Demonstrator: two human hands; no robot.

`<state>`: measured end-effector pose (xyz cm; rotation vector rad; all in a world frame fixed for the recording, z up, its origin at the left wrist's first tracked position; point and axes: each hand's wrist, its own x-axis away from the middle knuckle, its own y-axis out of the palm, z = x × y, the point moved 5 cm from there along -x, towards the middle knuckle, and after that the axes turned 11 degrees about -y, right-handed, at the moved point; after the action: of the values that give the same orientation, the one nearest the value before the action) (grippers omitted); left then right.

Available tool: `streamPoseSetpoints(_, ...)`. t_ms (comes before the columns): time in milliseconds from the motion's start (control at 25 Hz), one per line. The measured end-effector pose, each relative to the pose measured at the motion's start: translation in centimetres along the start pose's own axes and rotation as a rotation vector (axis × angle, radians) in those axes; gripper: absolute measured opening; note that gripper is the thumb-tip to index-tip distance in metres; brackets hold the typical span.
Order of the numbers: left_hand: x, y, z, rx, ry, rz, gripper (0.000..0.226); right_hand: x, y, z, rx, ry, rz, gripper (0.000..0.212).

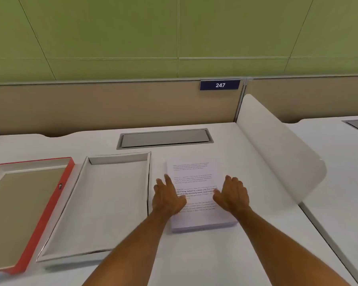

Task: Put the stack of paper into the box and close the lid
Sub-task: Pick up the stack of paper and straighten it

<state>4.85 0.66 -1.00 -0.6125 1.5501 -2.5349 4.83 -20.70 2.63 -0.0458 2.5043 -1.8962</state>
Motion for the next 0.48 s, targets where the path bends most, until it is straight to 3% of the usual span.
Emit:
streamPoseSetpoints(240, -2.1, 1.6, -0.5, 0.169, -0.166, -0.098, 0.098, -2.6, 2.3, 2.1, -0.336, 0.235, -0.109, 0.025)
streamPoseSetpoints(400, -2.8, 1.8, -0.1, 0.196, -0.219, -0.079, 0.094, -4.5, 3.4, 3.5, -0.410, 0.299, -0.170, 0.051)
streamPoseSetpoints(480, -3.4, 1.5, -0.2, 0.284, -0.286, -0.071, 0.077, -5.3, 3.7, 4.1, -0.457, 0.319, -0.198, 0.061)
